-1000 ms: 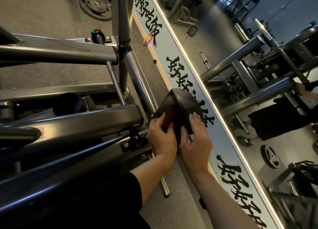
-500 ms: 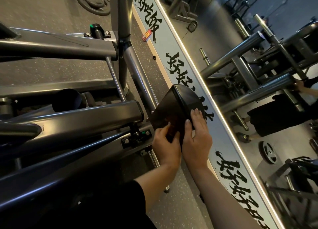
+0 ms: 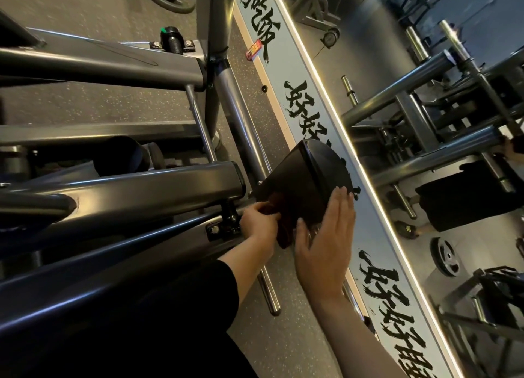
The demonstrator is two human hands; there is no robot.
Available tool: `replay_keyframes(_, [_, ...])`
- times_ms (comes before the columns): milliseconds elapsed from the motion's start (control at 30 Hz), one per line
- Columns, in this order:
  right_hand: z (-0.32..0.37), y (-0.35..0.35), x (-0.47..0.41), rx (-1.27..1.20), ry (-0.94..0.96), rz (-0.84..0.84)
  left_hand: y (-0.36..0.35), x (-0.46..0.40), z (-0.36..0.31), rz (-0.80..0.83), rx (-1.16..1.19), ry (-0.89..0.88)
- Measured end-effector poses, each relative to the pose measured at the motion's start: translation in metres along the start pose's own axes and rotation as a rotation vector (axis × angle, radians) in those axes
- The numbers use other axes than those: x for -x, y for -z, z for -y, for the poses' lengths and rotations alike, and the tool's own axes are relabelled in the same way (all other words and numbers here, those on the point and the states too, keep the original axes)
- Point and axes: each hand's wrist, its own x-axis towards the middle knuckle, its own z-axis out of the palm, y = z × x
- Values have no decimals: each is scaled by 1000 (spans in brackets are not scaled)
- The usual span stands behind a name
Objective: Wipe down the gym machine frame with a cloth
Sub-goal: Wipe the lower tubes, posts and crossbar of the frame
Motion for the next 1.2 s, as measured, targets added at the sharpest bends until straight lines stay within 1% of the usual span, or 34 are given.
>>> replay_keyframes(33, [2, 1, 4, 80, 119, 5, 0, -3, -5, -15, 42, -49])
replay_keyframes(67, [2, 0, 11, 149, 277, 38, -1, -6, -11, -32, 62, -126])
replay_keyframes(100, [3, -3, 17, 199, 427, 96, -2, -10, -18, -47, 51, -201])
replay_keyframes(133, [2, -8, 20, 236, 517, 161, -4, -15, -24, -58, 8, -254])
replay_keyframes(167, [0, -12, 20, 278, 535, 205, -4, -19, -27, -59, -31, -281])
replay_keyframes(233, [-3, -20, 12, 398, 424, 273, -3, -27, -21, -44, -81, -242])
replay_keyframes(300, [-5, -25, 3, 502, 344, 350, -1, -34, -9, -13, -141, -95])
replay_keyframes(333, [-7, -26, 2, 536, 351, 380, 1, -37, 0, 5, -162, -6])
replay_keyframes(367, [-9, -26, 2, 557, 369, 397, 2, -40, 8, 14, -158, 46])
replay_keyframes(400, [-12, -26, 2, 567, 389, 398, 2, -42, 12, 3, -130, 47])
replay_keyframes(433, [-15, -25, 1, 571, 412, 395, 0, -45, 10, -28, -91, 11])
replay_keyframes(500, [-19, -23, -3, 585, 458, 411, -3, -53, -4, -106, -30, -115])
replay_keyframes(567, [-22, -20, -8, 625, 506, 452, -5, -71, -23, -168, -55, -210])
replay_keyframes(600, [-23, -19, -10, 646, 530, 472, -5, -78, -29, -181, -88, -217])
replay_keyframes(667, [-24, -18, -12, 672, 548, 474, -2, -91, -26, -163, -149, -166])
replay_keyframes(767, [-22, -18, -14, 706, 561, 461, 3, -99, 5, -72, -283, 17])
replay_keyframes(833, [-24, -18, -15, 729, 582, 463, 5, -99, 24, -39, -355, 67])
replay_keyframes(900, [-27, -19, -15, 749, 614, 456, 4, -97, 24, -72, -274, 29])
replay_keyframes(967, [-29, -18, -16, 770, 641, 456, 2, -97, 9, -132, -173, -68])
replay_keyframes(1000, [-30, -18, -16, 779, 653, 459, 1, -99, 1, -165, -161, -130])
replay_keyframes(1067, [-31, -18, -18, 786, 671, 474, -2, -105, -13, -190, -204, -209])
replay_keyframes(1200, [-32, -19, -19, 782, 658, 520, -4, -109, -8, -186, -451, -232])
